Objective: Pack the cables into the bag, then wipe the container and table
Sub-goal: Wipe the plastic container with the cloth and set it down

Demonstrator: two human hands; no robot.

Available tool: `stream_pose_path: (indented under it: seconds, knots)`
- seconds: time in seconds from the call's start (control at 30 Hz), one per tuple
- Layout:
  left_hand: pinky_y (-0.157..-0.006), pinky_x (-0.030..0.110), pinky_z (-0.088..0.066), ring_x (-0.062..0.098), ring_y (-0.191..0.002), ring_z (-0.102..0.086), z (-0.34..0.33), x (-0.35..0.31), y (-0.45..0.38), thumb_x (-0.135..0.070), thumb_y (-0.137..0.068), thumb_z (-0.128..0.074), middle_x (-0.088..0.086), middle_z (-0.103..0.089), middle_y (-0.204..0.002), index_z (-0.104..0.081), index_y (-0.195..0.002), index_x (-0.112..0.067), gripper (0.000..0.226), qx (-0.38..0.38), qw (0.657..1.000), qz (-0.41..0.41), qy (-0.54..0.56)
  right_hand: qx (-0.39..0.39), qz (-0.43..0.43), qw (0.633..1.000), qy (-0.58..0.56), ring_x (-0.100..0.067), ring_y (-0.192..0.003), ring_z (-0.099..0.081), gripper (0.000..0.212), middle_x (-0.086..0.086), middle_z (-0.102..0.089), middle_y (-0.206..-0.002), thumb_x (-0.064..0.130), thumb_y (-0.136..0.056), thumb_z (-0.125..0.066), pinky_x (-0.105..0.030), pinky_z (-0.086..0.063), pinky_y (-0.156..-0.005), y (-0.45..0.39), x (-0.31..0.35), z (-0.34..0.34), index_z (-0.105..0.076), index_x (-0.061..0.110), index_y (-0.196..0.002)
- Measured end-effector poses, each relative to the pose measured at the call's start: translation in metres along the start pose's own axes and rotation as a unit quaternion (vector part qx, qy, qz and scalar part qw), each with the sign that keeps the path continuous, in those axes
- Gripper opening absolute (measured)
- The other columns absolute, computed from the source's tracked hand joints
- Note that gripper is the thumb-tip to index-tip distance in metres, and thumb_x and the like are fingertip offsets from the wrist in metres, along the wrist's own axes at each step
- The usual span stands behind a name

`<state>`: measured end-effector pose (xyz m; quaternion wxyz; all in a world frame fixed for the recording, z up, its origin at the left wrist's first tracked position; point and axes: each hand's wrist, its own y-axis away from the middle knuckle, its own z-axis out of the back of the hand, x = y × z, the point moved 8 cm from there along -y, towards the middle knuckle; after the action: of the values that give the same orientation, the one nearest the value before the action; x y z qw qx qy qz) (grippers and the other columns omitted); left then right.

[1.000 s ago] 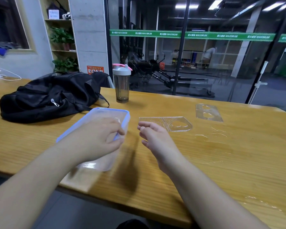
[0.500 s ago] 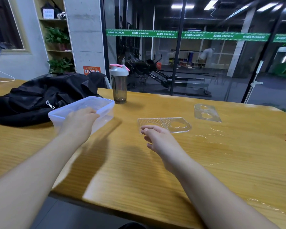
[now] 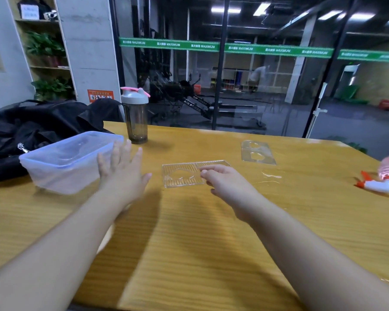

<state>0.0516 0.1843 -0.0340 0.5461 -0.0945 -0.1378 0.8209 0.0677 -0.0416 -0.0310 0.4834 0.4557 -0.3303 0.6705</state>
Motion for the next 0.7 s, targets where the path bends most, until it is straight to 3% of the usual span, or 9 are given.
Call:
stream_pose_path:
  seconds: [0.1, 0.23, 0.3, 0.37, 0.43, 0.57, 0.7]
  knots:
    - [-0.11, 0.056, 0.008, 0.023, -0.141, 0.023, -0.005, -0.036, -0.009, -0.053, -0.093, -0.035, 0.001, 0.017, -0.156, -0.004, -0.149, -0.026, 0.07, 0.036, 0.997, 0.005, 0.071, -0.015, 0.004, 1.0, 0.02, -0.011, -0.084, -0.054, 0.022, 0.007, -0.06, -0.089, 0.026, -0.094, -0.049, -0.031, -0.05, -0.086, -0.009, -0.005, 0.018, -0.065, 0.024, -0.109]
    - [-0.112, 0.053, 0.005, 0.023, -0.142, 0.019, -0.012, -0.068, -0.022, -0.053, -0.092, -0.04, 0.002, 0.017, -0.156, -0.006, -0.149, -0.026, 0.071, 0.064, 0.981, 0.027, 0.179, -0.042, 0.018, 0.997, 0.059, -0.006, -0.057, -0.043, 0.021, 0.01, -0.051, -0.069, 0.022, -0.095, -0.049, -0.01, -0.036, -0.044, -0.023, -0.012, 0.044, -0.063, 0.022, -0.11]
    - [-0.114, 0.049, 0.004, 0.022, -0.143, 0.016, -0.014, -0.082, -0.025, -0.051, -0.093, -0.042, 0.002, 0.015, -0.156, -0.008, -0.149, -0.026, 0.07, 0.066, 0.971, 0.026, 0.228, -0.06, 0.019, 0.995, 0.074, -0.006, -0.055, -0.043, 0.021, 0.009, -0.053, -0.071, 0.02, -0.095, -0.049, -0.01, -0.034, -0.041, -0.034, -0.016, 0.055, -0.064, 0.021, -0.11]
    - [-0.114, 0.046, 0.003, 0.02, -0.144, 0.013, -0.014, -0.097, -0.025, -0.049, -0.093, -0.042, 0.001, 0.01, -0.157, -0.013, -0.149, -0.025, 0.067, 0.065, 0.963, 0.001, 0.262, -0.077, 0.026, 0.991, 0.108, -0.009, -0.065, -0.052, 0.024, 0.007, -0.059, -0.085, 0.019, -0.094, -0.049, -0.014, -0.04, -0.05, -0.047, -0.018, 0.063, -0.062, 0.018, -0.115]
    - [-0.115, 0.044, 0.002, 0.016, -0.144, 0.01, -0.013, -0.112, -0.022, -0.047, -0.094, -0.042, -0.002, 0.003, -0.158, -0.019, -0.147, -0.027, 0.062, 0.056, 0.958, -0.046, 0.279, -0.094, 0.029, 0.982, 0.164, -0.017, -0.09, -0.061, 0.028, 0.003, -0.063, -0.108, 0.016, -0.094, -0.048, -0.023, -0.046, -0.07, -0.061, -0.02, 0.072, -0.06, 0.015, -0.12]
    - [-0.115, 0.04, 0.003, 0.01, -0.144, 0.004, -0.011, -0.12, -0.015, -0.042, -0.094, -0.044, -0.008, -0.013, -0.156, -0.034, -0.141, -0.032, 0.049, 0.042, 0.946, -0.113, 0.301, -0.114, 0.027, 0.953, 0.278, -0.019, -0.118, -0.054, 0.033, -0.001, -0.059, -0.13, 0.016, -0.094, -0.05, -0.026, -0.041, -0.093, -0.101, -0.036, 0.095, -0.057, 0.012, -0.126]
    - [-0.116, 0.038, -0.002, 0.01, -0.143, -0.008, -0.01, -0.109, -0.017, -0.036, -0.093, -0.047, -0.007, -0.029, -0.151, -0.045, -0.133, -0.032, 0.04, 0.024, 0.939, -0.099, 0.33, -0.099, 0.006, 0.903, 0.419, -0.025, -0.13, -0.042, 0.038, -0.007, -0.052, -0.137, 0.022, -0.093, -0.053, -0.034, -0.037, -0.105, -0.144, -0.06, 0.119, -0.053, 0.014, -0.131]
